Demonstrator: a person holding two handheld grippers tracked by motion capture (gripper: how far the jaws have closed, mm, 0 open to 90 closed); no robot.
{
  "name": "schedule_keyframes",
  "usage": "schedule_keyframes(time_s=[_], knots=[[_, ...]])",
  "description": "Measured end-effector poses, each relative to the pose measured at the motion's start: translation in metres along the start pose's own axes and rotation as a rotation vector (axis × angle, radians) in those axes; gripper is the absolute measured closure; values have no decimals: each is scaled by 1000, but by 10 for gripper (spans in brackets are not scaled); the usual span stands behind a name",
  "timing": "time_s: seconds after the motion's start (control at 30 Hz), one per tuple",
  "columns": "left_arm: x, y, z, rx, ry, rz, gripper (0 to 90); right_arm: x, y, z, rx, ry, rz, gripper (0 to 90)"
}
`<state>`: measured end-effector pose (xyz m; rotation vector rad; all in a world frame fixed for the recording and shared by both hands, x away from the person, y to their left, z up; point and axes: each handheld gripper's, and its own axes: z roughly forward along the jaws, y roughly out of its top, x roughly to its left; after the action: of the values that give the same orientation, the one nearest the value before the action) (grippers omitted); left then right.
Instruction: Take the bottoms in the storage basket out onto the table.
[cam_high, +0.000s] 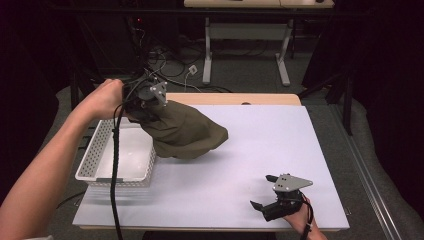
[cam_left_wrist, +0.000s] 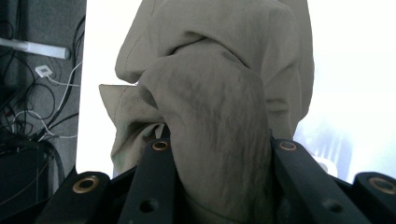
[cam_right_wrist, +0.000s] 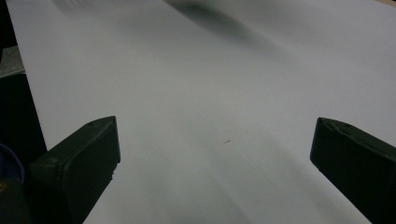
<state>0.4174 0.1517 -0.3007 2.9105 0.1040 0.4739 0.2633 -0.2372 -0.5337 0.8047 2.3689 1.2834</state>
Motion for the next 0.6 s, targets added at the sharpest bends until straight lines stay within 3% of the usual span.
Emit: schedule_keyframes(time_s=[0.6], knots=[[-5,30,24,-29,-28,23,728,0,0,0,0,2,0,10]])
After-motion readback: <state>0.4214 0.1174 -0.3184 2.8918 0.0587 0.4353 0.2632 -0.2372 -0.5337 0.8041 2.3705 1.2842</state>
